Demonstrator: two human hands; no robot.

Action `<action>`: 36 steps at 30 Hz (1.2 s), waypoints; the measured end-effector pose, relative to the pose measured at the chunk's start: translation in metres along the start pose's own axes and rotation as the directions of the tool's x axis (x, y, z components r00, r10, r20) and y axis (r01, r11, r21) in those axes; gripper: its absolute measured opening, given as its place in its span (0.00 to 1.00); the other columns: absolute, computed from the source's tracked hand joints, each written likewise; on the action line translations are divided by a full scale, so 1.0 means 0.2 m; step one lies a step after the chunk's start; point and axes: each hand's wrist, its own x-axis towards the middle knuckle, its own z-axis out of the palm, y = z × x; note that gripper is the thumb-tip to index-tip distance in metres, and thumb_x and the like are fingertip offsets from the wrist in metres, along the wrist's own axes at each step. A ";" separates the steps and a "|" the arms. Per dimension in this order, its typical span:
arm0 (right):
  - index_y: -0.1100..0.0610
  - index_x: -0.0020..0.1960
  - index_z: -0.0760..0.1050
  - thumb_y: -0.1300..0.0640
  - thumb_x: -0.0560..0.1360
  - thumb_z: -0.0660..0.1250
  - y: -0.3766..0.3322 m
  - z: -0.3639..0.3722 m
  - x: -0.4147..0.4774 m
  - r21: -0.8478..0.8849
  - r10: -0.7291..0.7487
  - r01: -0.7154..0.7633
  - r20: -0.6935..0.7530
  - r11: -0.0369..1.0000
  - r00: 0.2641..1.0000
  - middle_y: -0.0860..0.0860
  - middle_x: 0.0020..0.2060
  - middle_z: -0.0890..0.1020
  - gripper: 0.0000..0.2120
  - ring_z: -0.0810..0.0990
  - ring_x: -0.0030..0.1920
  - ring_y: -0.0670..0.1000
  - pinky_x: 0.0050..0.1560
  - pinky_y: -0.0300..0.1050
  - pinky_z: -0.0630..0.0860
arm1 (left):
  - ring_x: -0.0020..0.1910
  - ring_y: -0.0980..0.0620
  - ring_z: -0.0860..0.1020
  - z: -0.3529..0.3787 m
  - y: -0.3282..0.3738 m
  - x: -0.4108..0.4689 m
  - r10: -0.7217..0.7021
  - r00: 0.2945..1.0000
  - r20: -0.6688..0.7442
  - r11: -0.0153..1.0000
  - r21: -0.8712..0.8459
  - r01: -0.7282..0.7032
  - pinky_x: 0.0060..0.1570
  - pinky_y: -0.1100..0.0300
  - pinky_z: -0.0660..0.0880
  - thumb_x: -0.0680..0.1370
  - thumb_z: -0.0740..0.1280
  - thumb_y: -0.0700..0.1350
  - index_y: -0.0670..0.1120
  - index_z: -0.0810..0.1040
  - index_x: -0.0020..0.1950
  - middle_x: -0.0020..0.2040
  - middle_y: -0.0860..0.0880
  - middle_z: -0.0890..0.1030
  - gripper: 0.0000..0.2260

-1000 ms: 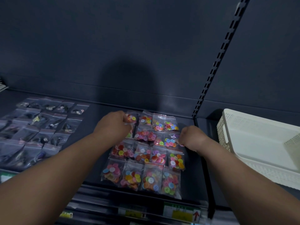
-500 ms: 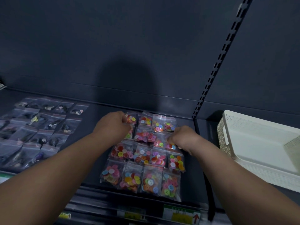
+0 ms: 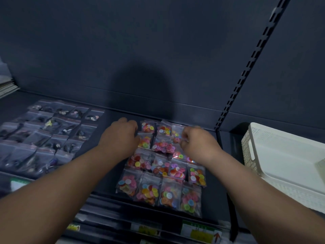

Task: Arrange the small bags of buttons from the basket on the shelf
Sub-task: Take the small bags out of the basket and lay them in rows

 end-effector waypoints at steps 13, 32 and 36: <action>0.54 0.71 0.66 0.53 0.78 0.59 -0.63 0.13 0.03 -0.098 -0.275 0.273 -0.005 0.957 0.962 0.53 0.68 0.70 0.22 0.67 0.68 0.56 0.69 0.45 0.64 | 0.58 0.42 0.73 -0.31 -0.48 -0.21 -0.002 0.992 -0.125 0.997 0.077 0.012 0.57 0.51 0.72 0.74 0.68 0.52 0.45 0.76 0.60 0.56 0.43 0.76 0.18; 0.53 0.69 0.67 0.54 0.79 0.58 -1.49 0.49 -0.18 -0.071 -0.138 0.140 0.037 0.988 0.990 0.54 0.64 0.71 0.19 0.69 0.64 0.58 0.63 0.50 0.69 | 0.56 0.44 0.73 -0.64 -1.40 -0.46 0.033 0.999 -0.022 0.997 0.064 -0.031 0.54 0.50 0.73 0.77 0.65 0.53 0.47 0.73 0.64 0.58 0.44 0.75 0.18; 0.53 0.68 0.68 0.53 0.78 0.59 -1.43 0.47 -0.28 -0.098 -0.031 0.034 0.026 0.995 0.999 0.56 0.61 0.72 0.19 0.71 0.62 0.60 0.62 0.51 0.70 | 0.58 0.45 0.74 -0.62 -1.34 -0.45 0.109 0.994 0.008 0.994 -0.010 -0.109 0.54 0.55 0.71 0.78 0.65 0.52 0.45 0.73 0.65 0.61 0.44 0.75 0.18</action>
